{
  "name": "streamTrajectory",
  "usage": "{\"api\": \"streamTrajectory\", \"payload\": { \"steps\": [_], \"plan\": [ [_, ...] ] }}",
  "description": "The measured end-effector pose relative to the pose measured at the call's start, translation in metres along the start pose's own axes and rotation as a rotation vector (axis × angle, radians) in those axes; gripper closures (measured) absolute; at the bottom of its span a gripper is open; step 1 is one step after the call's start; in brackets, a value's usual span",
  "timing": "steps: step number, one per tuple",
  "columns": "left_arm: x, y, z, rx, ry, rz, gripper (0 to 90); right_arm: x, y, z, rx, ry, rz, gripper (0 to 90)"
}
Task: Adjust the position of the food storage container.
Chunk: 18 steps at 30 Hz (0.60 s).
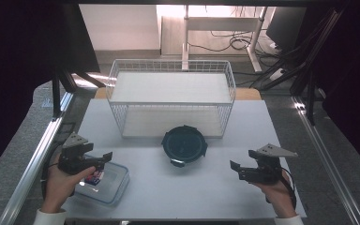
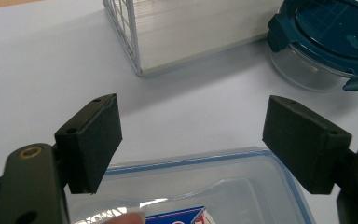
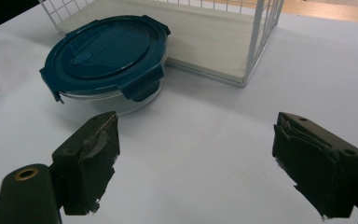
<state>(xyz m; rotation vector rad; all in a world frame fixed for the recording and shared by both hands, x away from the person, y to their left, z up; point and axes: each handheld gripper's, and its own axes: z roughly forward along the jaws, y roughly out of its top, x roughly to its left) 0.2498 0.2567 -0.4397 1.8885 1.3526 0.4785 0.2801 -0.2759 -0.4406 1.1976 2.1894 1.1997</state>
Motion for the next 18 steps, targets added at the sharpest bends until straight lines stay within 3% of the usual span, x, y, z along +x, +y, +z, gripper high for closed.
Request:
{"api": "streamTrajectory", "payload": {
  "steps": [5,18],
  "plan": [
    [-0.0005,0.0000,0.0012,0.005,-0.004,0.004,19.3,-0.0076,-0.0011,-0.0022,-0.001,0.001,0.028,15.0],
    [-0.0050,-0.0016,-0.0027,-0.011,-0.043,0.018,19.8,-0.0068,-0.0024,-0.0023,0.018,0.001,0.021,16.2]
  ]
}}
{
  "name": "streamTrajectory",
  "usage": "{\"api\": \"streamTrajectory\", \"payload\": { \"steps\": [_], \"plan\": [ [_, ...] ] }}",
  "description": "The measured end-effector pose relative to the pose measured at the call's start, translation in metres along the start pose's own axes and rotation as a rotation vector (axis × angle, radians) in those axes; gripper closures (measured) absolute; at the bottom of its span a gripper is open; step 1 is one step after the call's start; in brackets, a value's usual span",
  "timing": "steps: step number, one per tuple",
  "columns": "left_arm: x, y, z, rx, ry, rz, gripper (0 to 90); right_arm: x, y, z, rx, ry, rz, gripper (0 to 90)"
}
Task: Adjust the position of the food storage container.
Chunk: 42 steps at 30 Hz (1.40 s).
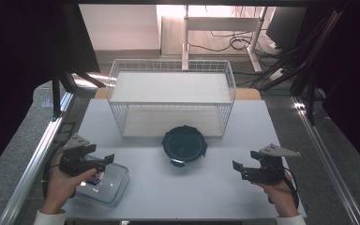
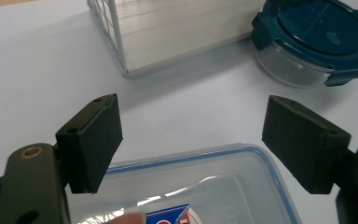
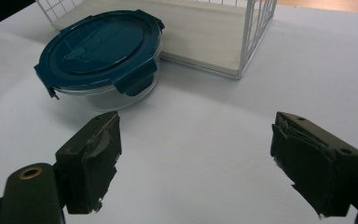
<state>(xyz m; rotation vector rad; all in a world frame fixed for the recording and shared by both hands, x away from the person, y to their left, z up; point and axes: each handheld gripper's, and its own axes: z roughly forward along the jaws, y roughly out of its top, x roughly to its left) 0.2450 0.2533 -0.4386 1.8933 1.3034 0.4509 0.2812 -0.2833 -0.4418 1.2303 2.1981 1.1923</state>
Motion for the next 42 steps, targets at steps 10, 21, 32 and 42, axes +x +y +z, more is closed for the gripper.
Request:
{"api": "streamTrajectory", "payload": {
  "steps": [10,21,32,42],
  "plan": [
    [-0.003,0.003,-0.002,-0.026,-0.007,0.020,21.5,0.002,-0.002,0.002,0.015,-0.008,0.004,16.8],
    [-0.001,0.006,-0.012,-0.028,-0.008,0.036,25.0,0.002,-0.003,0.003,0.014,-0.005,0.014,16.9],
    [0.012,-0.008,-0.030,0.039,-0.046,0.036,42.1,0.002,-0.006,0.004,0.040,0.011,0.024,16.7],
    [0.008,-0.032,-0.043,0.146,-0.136,0.084,72.8,0.003,-0.006,0.003,0.025,0.050,0.049,16.1]
  ]
}}
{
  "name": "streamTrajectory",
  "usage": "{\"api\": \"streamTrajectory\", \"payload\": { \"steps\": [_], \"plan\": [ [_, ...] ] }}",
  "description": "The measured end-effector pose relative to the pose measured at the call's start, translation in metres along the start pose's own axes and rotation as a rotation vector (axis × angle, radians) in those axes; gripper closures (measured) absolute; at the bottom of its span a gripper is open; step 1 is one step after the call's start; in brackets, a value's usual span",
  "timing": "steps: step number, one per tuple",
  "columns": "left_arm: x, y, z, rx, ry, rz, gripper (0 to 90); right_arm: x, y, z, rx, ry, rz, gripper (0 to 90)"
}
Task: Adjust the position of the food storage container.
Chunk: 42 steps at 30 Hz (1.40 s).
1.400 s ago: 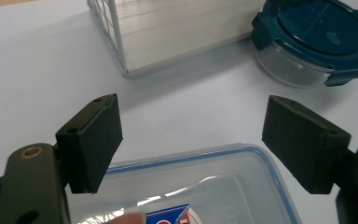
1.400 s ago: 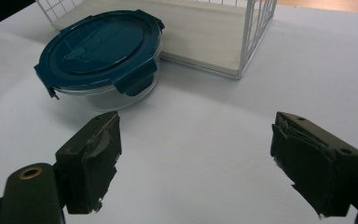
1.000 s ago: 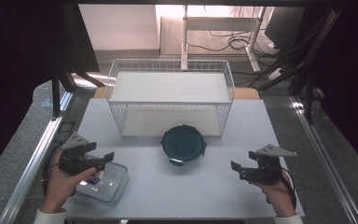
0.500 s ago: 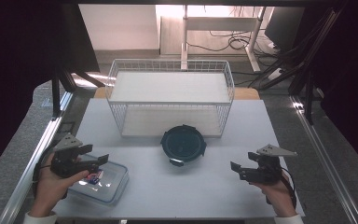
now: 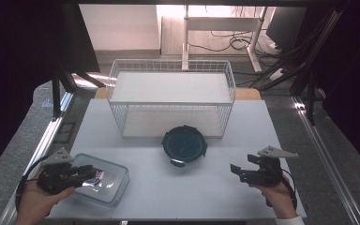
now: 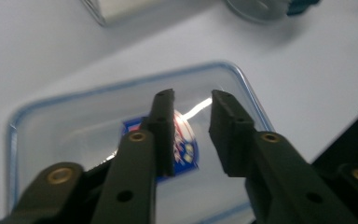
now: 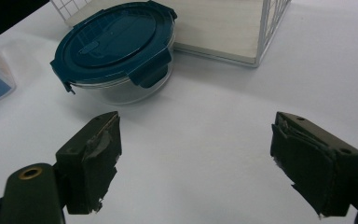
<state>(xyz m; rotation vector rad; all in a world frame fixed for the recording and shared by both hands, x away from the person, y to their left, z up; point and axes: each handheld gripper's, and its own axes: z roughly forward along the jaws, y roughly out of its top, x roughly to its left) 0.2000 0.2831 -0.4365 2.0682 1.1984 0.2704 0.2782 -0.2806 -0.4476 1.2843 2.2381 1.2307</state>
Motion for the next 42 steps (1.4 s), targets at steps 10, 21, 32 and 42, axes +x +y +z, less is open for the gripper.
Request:
{"api": "streamTrajectory", "payload": {
  "steps": [10,21,32,42],
  "plan": [
    [-0.020,-0.025,-0.002,0.103,-0.040,0.069,90.0,-0.001,-0.002,0.002,0.013,-0.006,-0.001,16.0],
    [-0.038,-0.051,0.007,0.227,-0.064,0.127,90.0,-0.002,-0.005,0.003,0.025,-0.016,0.000,16.0],
    [-0.039,-0.054,0.030,0.252,-0.069,0.116,90.0,-0.007,-0.007,0.004,0.033,-0.030,0.011,16.0],
    [-0.042,-0.042,0.046,0.206,-0.054,0.062,90.0,-0.007,-0.008,0.006,0.041,-0.032,0.010,16.0]
  ]
}}
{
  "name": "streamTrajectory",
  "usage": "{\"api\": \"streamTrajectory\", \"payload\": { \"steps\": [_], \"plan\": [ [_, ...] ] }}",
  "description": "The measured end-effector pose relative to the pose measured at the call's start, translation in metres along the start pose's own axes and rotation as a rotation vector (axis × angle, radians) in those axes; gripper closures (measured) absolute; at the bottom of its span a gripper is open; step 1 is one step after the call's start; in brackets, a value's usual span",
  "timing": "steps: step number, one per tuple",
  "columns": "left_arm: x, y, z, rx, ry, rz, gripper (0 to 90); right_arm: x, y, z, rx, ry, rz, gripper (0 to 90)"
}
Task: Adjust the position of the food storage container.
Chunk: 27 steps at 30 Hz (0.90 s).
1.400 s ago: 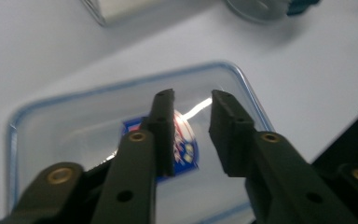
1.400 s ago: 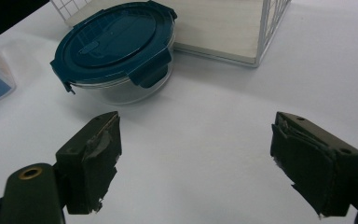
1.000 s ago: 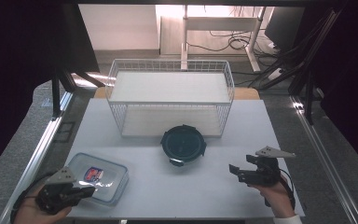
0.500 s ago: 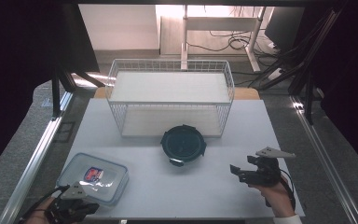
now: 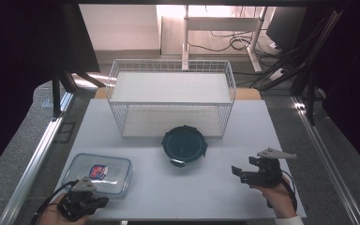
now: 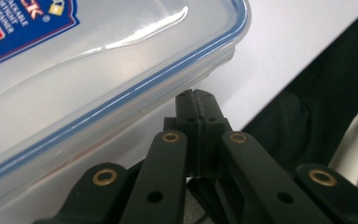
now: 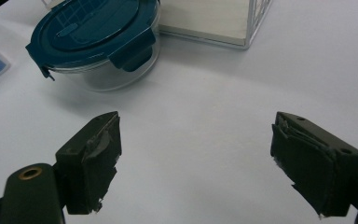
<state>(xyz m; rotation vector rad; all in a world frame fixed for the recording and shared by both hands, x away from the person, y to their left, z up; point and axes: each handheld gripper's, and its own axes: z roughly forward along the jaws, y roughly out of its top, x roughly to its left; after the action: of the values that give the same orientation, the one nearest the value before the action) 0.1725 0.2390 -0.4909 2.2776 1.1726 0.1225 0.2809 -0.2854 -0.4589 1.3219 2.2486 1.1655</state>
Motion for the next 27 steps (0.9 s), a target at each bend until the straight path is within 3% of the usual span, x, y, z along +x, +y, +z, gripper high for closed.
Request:
{"api": "streamTrajectory", "payload": {
  "steps": [8,12,15,17,20,21,22,23,24,26,27],
  "plan": [
    [-0.002,0.012,0.008,-0.004,0.007,0.000,90.0,-0.001,-0.001,-0.001,0.003,-0.001,0.005,16.1],
    [-0.004,0.011,0.004,-0.017,0.000,0.006,90.0,-0.001,-0.001,-0.001,0.005,-0.004,0.006,16.0],
    [-0.003,0.012,-0.009,-0.045,-0.003,0.007,90.0,-0.002,-0.002,0.000,0.008,-0.004,0.007,16.0],
    [0.002,0.014,-0.026,-0.093,0.000,-0.010,90.0,-0.001,-0.002,0.000,0.010,-0.004,0.004,16.1],
    [0.013,0.016,-0.040,-0.128,0.026,-0.036,90.0,-0.001,-0.002,0.000,0.009,-0.005,0.005,16.1],
    [0.022,0.017,-0.046,-0.145,0.032,-0.055,90.0,-0.001,-0.002,0.000,0.009,-0.006,0.005,16.1],
    [0.022,0.017,-0.046,-0.145,0.032,-0.055,90.0,-0.002,-0.002,0.000,0.010,-0.009,0.002,16.1],
    [0.033,0.017,-0.052,-0.165,0.036,-0.085,90.0,-0.002,-0.002,0.000,0.011,-0.010,0.003,16.1],
    [0.033,0.017,-0.052,-0.165,0.036,-0.085,90.0,-0.002,-0.002,0.000,0.011,-0.010,0.003,16.1],
    [0.055,0.017,-0.059,-0.185,0.058,-0.139,90.0,-0.003,-0.002,0.000,0.014,-0.015,0.009,16.1],
    [0.055,0.017,-0.059,-0.185,0.058,-0.139,90.0,-0.003,-0.002,0.000,0.014,-0.015,0.009,16.1]
  ]
}}
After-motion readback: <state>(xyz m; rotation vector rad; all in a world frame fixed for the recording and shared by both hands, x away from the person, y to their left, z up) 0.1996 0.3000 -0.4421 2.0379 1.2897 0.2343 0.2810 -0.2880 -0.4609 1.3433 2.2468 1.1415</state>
